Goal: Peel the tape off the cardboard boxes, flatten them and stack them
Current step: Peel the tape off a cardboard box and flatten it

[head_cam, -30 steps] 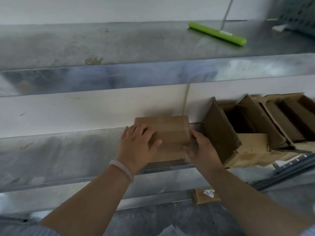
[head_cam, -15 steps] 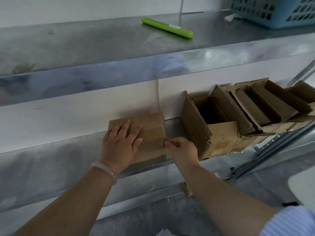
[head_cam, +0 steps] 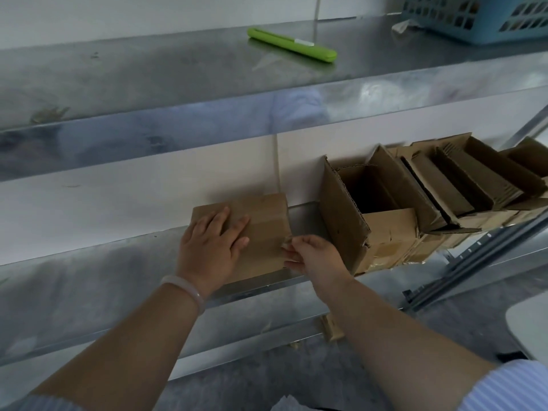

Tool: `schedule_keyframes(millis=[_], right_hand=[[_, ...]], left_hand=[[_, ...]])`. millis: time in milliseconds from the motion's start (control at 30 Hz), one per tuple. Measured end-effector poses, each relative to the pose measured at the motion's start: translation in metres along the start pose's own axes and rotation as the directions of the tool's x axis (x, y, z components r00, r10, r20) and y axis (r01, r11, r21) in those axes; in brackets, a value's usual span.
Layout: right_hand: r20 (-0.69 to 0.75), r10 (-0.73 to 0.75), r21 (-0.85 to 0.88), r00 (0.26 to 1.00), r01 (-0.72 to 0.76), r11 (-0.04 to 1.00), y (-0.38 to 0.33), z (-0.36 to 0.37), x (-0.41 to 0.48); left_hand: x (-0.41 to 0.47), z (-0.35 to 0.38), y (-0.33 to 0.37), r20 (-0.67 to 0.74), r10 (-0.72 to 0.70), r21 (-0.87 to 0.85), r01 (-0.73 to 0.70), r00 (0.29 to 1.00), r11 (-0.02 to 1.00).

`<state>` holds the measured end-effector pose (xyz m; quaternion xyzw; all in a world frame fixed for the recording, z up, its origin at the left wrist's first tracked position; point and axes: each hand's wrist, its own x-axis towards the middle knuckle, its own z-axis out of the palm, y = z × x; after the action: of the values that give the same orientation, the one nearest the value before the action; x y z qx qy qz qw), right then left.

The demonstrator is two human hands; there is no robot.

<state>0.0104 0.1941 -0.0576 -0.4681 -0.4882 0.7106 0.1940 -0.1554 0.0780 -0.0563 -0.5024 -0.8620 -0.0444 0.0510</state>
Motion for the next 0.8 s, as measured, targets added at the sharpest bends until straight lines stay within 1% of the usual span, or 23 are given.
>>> schedule_keyframes(millis=[33,67,167,233,300,367,400,533,633,733,800], right_hand=[[-0.005,-0.007,0.037,1.0,0.008,0.999,-0.004,-0.002,-0.002],[-0.018,-0.023,0.032,1.0,0.023,0.999,-0.007,-0.005,-0.004],[-0.081,-0.089,-0.026,0.993,0.087,0.996,-0.02,-0.013,-0.005],[-0.104,-0.155,-0.129,0.982,0.141,0.982,-0.028,-0.018,0.0],[-0.106,-0.229,-0.294,0.968,0.19,0.937,-0.033,-0.021,0.004],[-0.122,-0.28,-0.383,0.952,0.215,0.898,-0.036,-0.021,0.007],[-0.132,-0.297,-0.39,0.946,0.226,0.893,-0.036,-0.02,0.008],[-0.126,-0.327,-0.328,0.937,0.272,0.905,-0.034,-0.012,0.003],[-0.126,-0.408,-0.402,0.904,0.329,0.854,-0.031,-0.009,0.0],[-0.114,-0.494,-0.462,0.862,0.394,0.794,-0.027,-0.005,-0.001],[-0.068,-0.531,-0.553,0.844,0.411,0.724,-0.022,-0.003,-0.001]], left_hand=[[-0.001,0.0,0.0,0.001,0.001,-0.002,-0.001,1.0,1.0],[-0.001,0.0,-0.001,0.005,0.002,-0.005,-0.002,1.0,1.0],[-0.001,-0.001,-0.003,0.023,0.006,-0.033,-0.006,1.0,0.999],[-0.002,-0.001,-0.006,0.043,0.011,-0.047,-0.009,0.999,0.999],[-0.003,-0.002,-0.009,0.031,0.019,-0.06,-0.017,0.999,0.998],[-0.003,-0.002,-0.011,0.011,0.027,-0.072,-0.027,1.0,0.997],[-0.003,-0.002,-0.013,0.011,0.034,-0.081,-0.033,0.999,0.996],[-0.004,0.0,-0.019,0.003,0.073,-0.124,-0.072,0.997,0.99],[-0.006,-0.001,-0.022,0.012,0.084,-0.154,-0.081,0.996,0.985],[-0.008,-0.002,-0.024,-0.017,0.111,-0.175,-0.112,0.994,0.978],[-0.008,-0.003,-0.025,-0.021,0.116,-0.196,-0.118,0.993,0.973]])
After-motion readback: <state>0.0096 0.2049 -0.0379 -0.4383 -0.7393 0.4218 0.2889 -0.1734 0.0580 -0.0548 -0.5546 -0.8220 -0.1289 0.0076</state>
